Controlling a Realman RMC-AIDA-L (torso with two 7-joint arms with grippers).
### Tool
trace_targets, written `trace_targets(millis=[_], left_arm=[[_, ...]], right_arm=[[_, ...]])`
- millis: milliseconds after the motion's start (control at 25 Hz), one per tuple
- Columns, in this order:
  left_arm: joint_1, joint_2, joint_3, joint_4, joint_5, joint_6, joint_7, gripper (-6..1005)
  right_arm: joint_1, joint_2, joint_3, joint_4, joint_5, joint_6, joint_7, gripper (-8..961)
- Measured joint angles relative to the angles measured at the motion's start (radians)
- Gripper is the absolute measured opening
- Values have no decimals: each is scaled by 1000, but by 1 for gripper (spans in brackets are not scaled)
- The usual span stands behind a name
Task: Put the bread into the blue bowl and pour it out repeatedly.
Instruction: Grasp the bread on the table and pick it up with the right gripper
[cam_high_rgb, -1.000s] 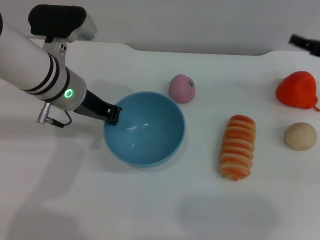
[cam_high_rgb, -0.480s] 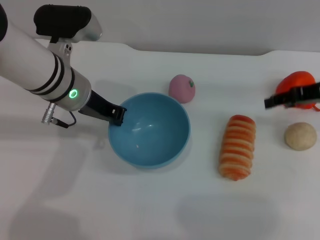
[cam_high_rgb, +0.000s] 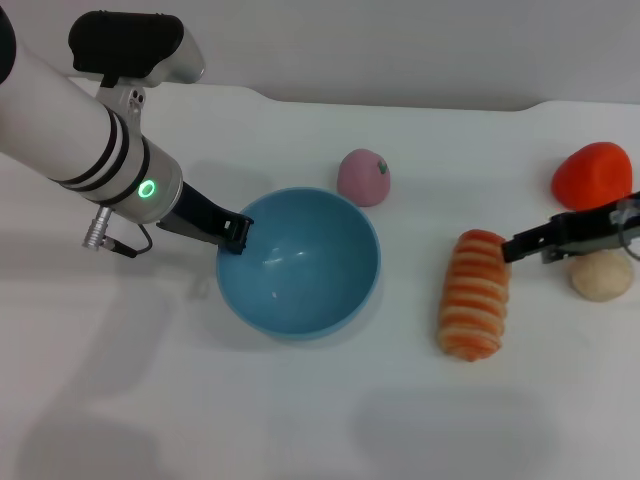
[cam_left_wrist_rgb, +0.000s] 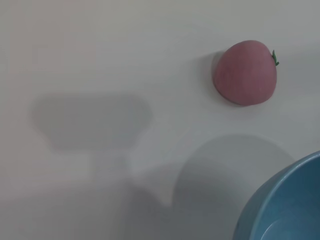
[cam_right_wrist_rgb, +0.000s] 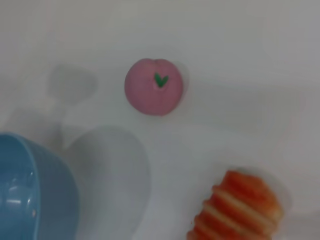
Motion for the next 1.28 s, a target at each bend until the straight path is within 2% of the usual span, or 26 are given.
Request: trace_targets(millis=[120,440,800,1280], left_arm=[[-1,2,0,0,0,2,0,-2],[-1,3,0,2,5,6,0,-1],[5,4,0,2,2,9,0,-1],[7,3,0,3,1,9,1,-2]], right_arm=[[10,9,-10,47,-1,53,17,685],[26,10,-77,103,-2,124,74,685],[81,19,-88,279,2,281,75,686],[110,20,-90,383,3,377,75,684]])
